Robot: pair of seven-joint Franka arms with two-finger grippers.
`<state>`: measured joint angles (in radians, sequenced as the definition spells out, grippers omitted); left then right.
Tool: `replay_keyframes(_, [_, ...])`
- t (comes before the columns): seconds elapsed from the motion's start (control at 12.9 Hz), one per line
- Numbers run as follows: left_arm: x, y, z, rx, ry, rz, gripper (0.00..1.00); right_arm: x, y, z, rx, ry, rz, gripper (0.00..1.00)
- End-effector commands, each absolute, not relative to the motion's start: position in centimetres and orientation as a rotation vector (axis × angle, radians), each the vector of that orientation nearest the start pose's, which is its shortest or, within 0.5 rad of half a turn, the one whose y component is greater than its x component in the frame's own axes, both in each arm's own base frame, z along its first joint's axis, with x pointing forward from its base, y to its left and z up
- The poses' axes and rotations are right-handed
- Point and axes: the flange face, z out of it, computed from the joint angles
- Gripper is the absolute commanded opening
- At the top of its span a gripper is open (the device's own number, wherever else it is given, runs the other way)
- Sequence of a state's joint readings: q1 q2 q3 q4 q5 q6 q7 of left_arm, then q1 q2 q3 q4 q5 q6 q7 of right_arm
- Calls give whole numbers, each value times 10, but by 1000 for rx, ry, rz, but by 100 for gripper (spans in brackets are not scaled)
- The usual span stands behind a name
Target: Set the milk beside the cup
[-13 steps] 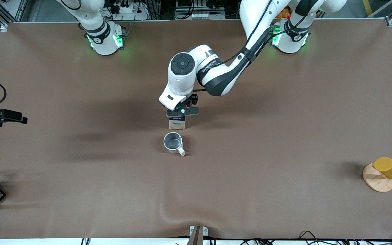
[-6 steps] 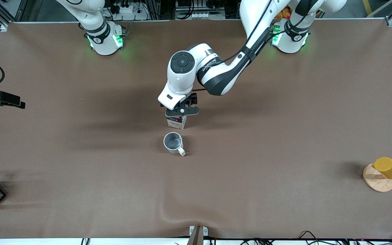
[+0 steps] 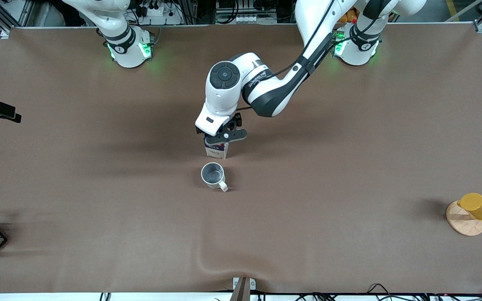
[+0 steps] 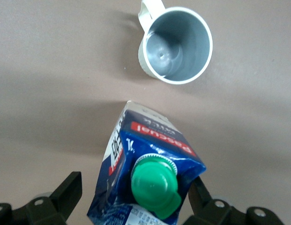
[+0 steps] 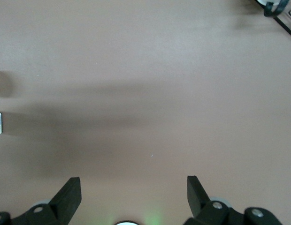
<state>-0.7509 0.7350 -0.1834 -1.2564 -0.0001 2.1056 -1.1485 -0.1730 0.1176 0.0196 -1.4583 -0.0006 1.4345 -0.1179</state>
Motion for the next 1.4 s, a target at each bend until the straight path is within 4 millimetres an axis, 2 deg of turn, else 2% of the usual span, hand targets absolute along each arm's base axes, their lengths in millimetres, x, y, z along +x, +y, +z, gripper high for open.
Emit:
replay_keyframes(0.0, [483,-584,348,-3276,-495,4,100,550,-79,615,-3058,189,212,100])
replay_keyframes(0.23, [488,-581,346,-3270,-504,-7,100,545,-65,623,-3050,157,207,100])
replay_keyframes(0.31, [489,-580,346,-3269,-509,-8,100,544,-65,622,-3036,161,221,100])
replay_keyframes(0.39, [487,-581,347,-3271,-509,-3,100,543,-73,620,-3018,188,223,100])
replay_keyframes(0.78, [480,-590,357,-3293,-550,-17,100,544,-75,617,-3013,190,231,100])
replay_keyframes(1.09, [479,-587,395,-3328,-587,-60,100,543,-77,617,-3012,194,233,100])
replay_keyframes(1.32, [486,-572,443,-3363,-624,-115,100,543,-77,617,-3012,194,233,100])
